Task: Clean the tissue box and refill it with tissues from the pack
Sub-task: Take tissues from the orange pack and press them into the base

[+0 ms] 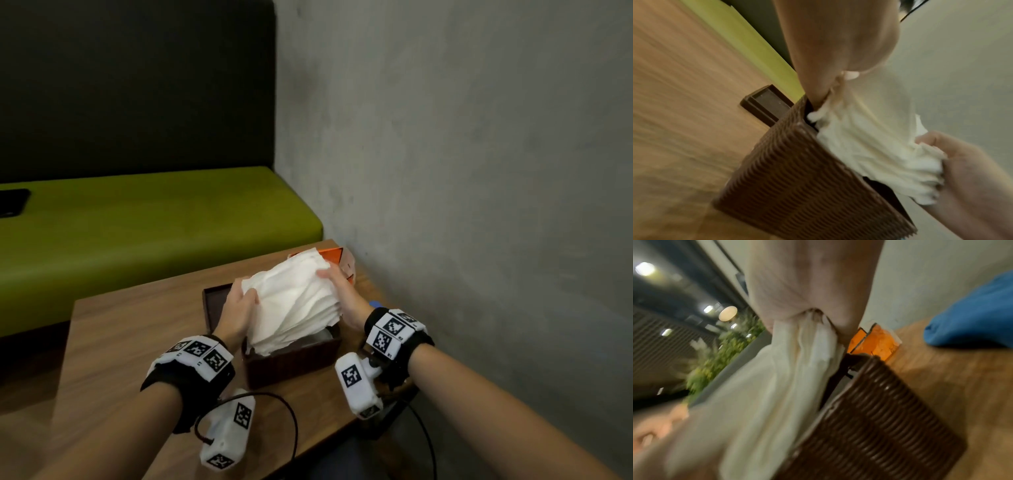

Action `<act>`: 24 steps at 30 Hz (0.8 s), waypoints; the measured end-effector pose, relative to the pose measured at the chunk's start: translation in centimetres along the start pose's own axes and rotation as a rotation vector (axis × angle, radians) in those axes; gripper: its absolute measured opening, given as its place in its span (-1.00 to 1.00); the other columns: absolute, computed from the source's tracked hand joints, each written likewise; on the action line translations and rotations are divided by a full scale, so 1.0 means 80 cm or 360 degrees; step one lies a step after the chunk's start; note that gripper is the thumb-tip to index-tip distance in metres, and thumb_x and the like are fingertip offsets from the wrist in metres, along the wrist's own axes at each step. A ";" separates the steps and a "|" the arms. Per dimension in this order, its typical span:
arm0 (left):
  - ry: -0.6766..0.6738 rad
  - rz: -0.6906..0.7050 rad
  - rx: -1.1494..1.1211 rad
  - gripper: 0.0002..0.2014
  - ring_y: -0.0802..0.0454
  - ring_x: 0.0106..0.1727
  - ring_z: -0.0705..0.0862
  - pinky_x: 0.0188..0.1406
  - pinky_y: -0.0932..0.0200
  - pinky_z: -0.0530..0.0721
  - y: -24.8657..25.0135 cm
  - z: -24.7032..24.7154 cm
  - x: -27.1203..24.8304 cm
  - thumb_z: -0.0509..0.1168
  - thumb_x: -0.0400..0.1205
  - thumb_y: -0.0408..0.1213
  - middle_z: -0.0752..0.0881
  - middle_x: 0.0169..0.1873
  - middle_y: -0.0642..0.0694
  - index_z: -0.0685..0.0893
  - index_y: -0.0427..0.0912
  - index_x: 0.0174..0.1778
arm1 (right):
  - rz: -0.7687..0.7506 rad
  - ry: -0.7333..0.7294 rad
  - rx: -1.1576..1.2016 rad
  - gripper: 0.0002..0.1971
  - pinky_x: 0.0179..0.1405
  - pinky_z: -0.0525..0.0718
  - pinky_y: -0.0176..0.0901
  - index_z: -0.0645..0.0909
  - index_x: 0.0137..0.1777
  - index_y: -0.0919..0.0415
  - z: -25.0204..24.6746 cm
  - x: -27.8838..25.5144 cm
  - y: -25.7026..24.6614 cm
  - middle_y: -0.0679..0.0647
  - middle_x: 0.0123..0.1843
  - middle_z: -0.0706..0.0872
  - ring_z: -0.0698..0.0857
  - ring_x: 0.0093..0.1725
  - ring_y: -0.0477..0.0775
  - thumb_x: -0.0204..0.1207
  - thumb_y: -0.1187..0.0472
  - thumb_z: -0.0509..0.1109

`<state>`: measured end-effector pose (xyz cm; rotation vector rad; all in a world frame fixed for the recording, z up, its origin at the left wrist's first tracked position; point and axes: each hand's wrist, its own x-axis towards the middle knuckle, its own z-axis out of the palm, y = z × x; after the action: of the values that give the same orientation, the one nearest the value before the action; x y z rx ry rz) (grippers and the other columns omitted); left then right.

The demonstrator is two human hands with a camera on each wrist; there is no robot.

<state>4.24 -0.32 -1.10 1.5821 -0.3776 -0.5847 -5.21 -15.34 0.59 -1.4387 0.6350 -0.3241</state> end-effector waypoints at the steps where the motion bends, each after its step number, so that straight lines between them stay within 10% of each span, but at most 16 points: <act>1: 0.0000 0.0054 0.0037 -0.73 -0.13 0.14 0.55 0.12 0.00 0.52 0.000 0.000 -0.001 -0.01 0.61 -0.47 0.59 0.07 -0.09 0.45 -0.09 0.12 | 0.0029 -0.0046 0.0023 -0.41 0.36 0.55 0.15 0.47 0.35 0.17 0.000 0.002 -0.003 0.20 0.24 0.68 0.65 0.25 0.21 0.37 -0.12 0.36; 6: 0.0181 0.0268 0.0103 -0.70 -0.06 0.07 0.56 0.12 0.01 0.53 0.002 0.003 -0.003 -0.01 0.63 -0.44 0.59 0.01 -0.06 0.43 -0.04 0.18 | 0.0035 0.0003 -0.0265 -0.27 0.38 0.56 0.18 0.42 0.39 0.16 0.000 0.012 -0.003 0.16 0.32 0.65 0.65 0.26 0.16 0.22 -0.01 0.55; 11: 0.0248 0.0166 0.0215 -0.68 -0.11 0.09 0.51 0.20 -0.05 0.51 -0.002 0.004 -0.007 0.00 0.66 -0.37 0.55 0.11 -0.17 0.38 -0.18 0.34 | -0.0078 -0.0117 -0.0760 -0.31 0.23 0.61 -0.05 0.21 0.46 0.22 -0.003 -0.002 -0.006 0.14 0.27 0.51 0.53 0.29 0.16 0.35 0.45 0.39; 16: 0.0057 -0.0076 0.0581 -0.85 -0.17 0.05 0.50 0.01 0.08 0.39 -0.002 0.011 -0.003 -0.03 0.70 -0.31 0.55 0.20 -0.35 0.34 -0.27 0.11 | -0.0236 -0.0245 -0.1125 -0.37 0.40 0.33 -0.04 -0.02 0.58 0.21 0.003 -0.010 -0.003 0.22 0.48 0.36 0.36 0.47 0.18 0.56 0.35 0.15; 24: 0.0072 0.0019 0.0944 -0.83 -0.32 0.25 0.49 0.23 -0.06 0.43 -0.004 0.025 0.000 0.02 0.64 -0.41 0.50 0.24 -0.41 0.42 -0.36 0.09 | -0.0129 0.0067 -0.1819 -0.70 0.43 0.16 0.26 0.42 0.21 0.29 0.002 -0.003 0.000 0.29 0.40 0.45 0.29 0.47 0.33 0.55 0.17 0.11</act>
<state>3.08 -1.92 -1.51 2.1536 -0.5599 -0.4460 -5.30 -15.05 0.61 -2.5532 0.8463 -0.0211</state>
